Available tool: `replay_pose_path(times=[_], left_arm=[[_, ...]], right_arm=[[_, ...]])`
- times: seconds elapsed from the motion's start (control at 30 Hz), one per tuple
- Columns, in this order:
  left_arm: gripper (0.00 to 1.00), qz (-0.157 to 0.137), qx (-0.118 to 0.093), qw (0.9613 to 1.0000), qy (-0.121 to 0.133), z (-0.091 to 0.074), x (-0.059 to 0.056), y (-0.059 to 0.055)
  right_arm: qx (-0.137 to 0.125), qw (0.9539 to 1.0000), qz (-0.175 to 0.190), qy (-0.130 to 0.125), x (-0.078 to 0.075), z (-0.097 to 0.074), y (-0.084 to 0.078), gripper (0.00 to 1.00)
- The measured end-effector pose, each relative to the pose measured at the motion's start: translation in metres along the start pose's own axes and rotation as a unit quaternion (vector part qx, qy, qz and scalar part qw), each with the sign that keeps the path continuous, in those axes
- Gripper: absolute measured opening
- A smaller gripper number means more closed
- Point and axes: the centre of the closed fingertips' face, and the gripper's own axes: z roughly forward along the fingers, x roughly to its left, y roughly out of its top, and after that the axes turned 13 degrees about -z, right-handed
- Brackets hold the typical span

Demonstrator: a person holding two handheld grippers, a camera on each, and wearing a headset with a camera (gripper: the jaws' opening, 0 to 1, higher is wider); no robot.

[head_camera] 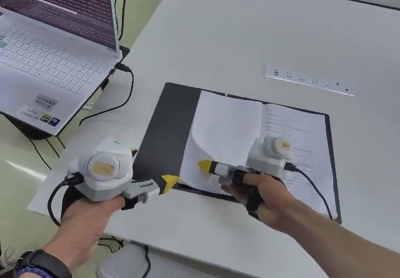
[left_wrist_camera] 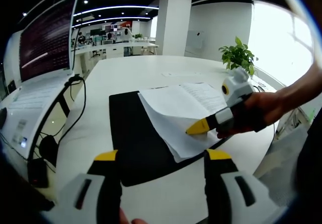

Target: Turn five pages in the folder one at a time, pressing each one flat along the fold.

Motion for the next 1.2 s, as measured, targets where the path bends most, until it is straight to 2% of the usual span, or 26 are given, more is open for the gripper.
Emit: replay_pose_path(times=[0.53, 0.67, 0.97, 1.07, 1.2], left_arm=[[0.66, -0.008, 0.002, 1.0, 0.002, -0.002, 0.004, -0.006], [0.66, -0.011, -0.001, 0.9999, 0.005, -0.004, 0.008, -0.004], [0.66, -0.011, -0.003, 0.9999, 0.01, -0.006, 0.012, -0.002], [0.66, -0.01, 0.0, 0.9999, 0.007, -0.004, 0.009, -0.005], [0.66, -0.006, 0.003, 1.0, -0.002, -0.001, -0.002, -0.007]], right_arm=[[0.027, 0.9993, 0.012, -0.023, -0.02, 0.016, -0.016, 0.0], [0.035, 0.9991, 0.012, -0.023, -0.019, 0.019, -0.02, 0.0], [0.03, 0.9991, 0.014, -0.026, -0.017, 0.019, -0.02, 0.05], [0.03, 0.9992, 0.019, -0.018, -0.012, 0.018, -0.02, 0.09], [0.029, 0.9995, 0.01, -0.007, -0.006, 0.017, -0.022, 0.16]])
